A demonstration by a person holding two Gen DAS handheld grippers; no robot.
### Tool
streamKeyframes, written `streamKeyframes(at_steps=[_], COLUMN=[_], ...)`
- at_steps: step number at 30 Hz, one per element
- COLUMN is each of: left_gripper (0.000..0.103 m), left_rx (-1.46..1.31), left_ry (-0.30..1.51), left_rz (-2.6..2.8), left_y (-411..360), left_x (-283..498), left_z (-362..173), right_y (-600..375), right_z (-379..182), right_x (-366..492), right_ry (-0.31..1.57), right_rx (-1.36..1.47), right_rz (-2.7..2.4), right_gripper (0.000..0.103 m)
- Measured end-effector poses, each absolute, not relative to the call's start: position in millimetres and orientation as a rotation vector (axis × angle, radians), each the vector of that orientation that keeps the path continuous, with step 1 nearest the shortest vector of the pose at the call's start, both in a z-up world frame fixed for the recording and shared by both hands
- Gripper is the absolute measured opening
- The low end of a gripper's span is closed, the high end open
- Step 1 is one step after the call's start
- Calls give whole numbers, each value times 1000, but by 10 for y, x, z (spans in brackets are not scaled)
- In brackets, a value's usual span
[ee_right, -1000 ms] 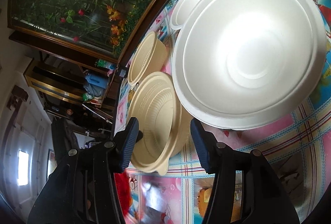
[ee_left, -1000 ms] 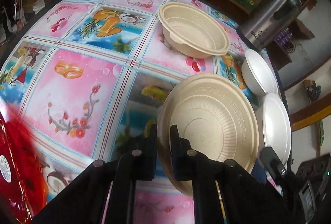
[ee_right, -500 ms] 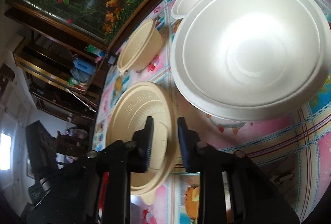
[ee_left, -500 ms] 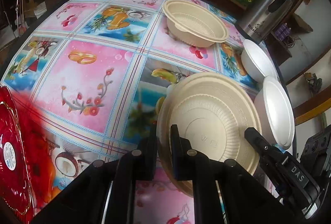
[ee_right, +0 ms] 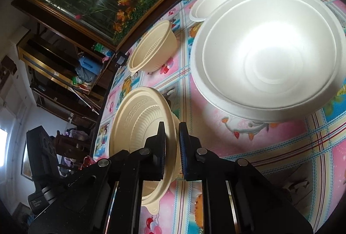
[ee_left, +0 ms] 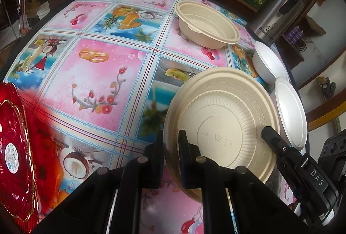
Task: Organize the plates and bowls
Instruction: 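Lift the beige bowl with both grippers and carry it toward the red plates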
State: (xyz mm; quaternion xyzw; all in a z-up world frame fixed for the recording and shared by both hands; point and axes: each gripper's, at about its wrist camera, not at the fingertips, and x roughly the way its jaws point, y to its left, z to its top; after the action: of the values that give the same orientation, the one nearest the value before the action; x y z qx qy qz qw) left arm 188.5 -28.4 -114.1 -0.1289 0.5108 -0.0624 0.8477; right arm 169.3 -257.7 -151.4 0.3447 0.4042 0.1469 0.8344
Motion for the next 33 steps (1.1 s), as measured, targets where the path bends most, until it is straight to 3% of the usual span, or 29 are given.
streamKeyframes(at_steps=[12,33], left_gripper=[10,10], left_rx=[-250,-272], left_ry=[1040,847], left_rz=[-117,71], left_y=[-68,1027], left_x=[1640,1002], left_z=[-1034,-568], right_y=[-2372,-1142], right_z=[-1494,-963], right_x=[1437,1224], right_ry=[829,824], right_rx=[738,609], right_rz=[342,560], right_gripper=[11,11])
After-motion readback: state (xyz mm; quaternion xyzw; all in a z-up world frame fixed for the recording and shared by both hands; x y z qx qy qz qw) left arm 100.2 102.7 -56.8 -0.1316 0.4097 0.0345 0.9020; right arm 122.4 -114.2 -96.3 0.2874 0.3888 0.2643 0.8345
